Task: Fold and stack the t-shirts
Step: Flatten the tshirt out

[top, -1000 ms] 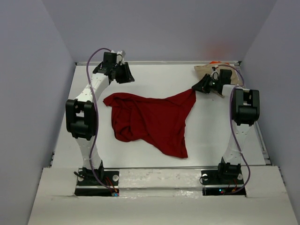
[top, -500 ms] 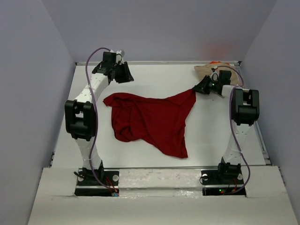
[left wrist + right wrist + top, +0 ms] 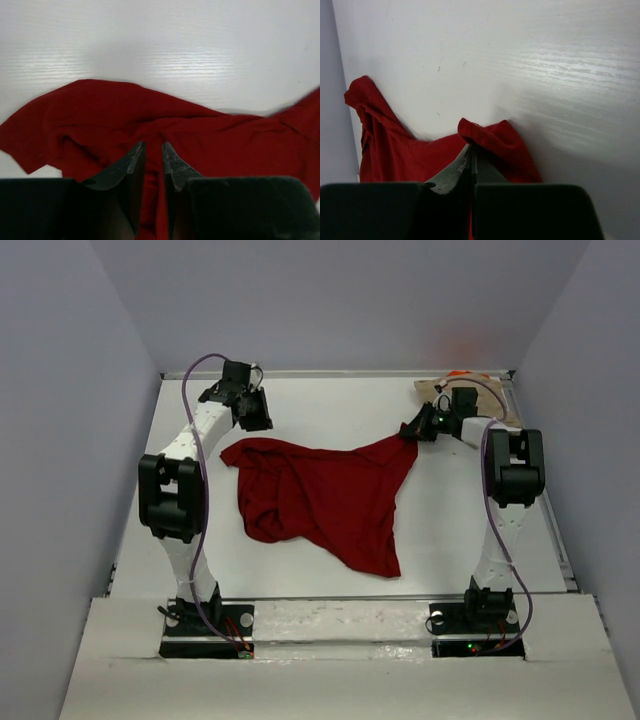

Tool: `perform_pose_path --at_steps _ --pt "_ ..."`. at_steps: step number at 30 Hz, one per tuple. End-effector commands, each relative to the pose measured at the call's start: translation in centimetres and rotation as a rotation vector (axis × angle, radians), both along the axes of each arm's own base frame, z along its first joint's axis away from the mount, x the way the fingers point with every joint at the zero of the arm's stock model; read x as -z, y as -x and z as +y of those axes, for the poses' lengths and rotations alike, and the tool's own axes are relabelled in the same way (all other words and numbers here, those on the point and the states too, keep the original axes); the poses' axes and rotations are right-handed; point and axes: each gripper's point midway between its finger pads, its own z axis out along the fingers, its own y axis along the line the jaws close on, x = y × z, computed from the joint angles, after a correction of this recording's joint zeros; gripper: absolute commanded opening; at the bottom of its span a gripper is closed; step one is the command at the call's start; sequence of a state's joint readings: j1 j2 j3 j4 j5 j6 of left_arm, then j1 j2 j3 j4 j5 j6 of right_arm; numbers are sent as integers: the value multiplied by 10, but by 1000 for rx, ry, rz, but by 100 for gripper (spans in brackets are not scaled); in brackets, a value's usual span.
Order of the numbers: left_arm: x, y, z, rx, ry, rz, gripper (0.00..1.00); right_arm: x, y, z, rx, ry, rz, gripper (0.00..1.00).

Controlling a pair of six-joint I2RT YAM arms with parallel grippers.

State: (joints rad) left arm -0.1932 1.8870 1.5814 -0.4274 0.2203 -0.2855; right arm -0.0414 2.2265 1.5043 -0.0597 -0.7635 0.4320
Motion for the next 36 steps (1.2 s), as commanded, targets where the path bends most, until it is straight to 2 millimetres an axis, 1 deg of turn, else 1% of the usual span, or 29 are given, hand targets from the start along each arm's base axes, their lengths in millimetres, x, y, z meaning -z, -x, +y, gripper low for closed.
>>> perform_pose_path --at_steps 1,2,5,7,10,13,15,16,20,23,25,26,27,29,31,33,34,36 --pt "-4 6 33 -105 -238 -17 30 -24 -16 1 -16 26 -70 0" --pt "3 11 43 -132 -285 6 31 -25 -16 1 -17 25 -72 0" --pt "13 18 55 -167 -337 26 31 -24 -17 2 -26 17 -73 0" --pt "19 27 63 -191 -367 43 31 -20 -16 3 -34 11 -65 0" --pt "30 40 85 -262 -458 78 31 -17 -17 4 -37 7 -62 0" --pt "44 50 97 -302 -520 125 31 -18 -17 5 -46 -3 -66 0" --pt "49 55 109 -345 -584 140 31 -19 -18 7 -56 -17 -66 0" --pt "49 57 111 -352 -595 143 31 -20 -19 8 -60 -22 -72 0" --pt "44 54 120 -375 -644 134 34 -19 -17 10 -68 -37 -72 0" --pt "38 43 119 -374 -651 116 45 -20 -16 10 -70 -37 -74 0" --pt "37 38 118 -370 -651 112 47 -21 -16 10 -71 -39 -76 0" --pt "40 36 117 -358 -658 122 47 -21 -16 11 -70 -42 -73 0" --pt "36 29 114 -352 -648 108 50 -21 -15 11 -73 -43 -74 0" --pt "38 23 109 -334 -631 105 50 -21 -14 11 -72 -42 -72 0" --pt "38 12 94 -280 -562 87 50 -20 -12 11 -72 -40 -71 0" --pt "34 3 84 -255 -519 56 49 -20 -12 10 -69 -36 -71 0" --pt "40 1 75 -213 -478 63 49 -20 -12 10 -70 -35 -74 0" --pt "43 -2 67 -187 -451 68 49 -21 -12 10 -69 -34 -75 0"
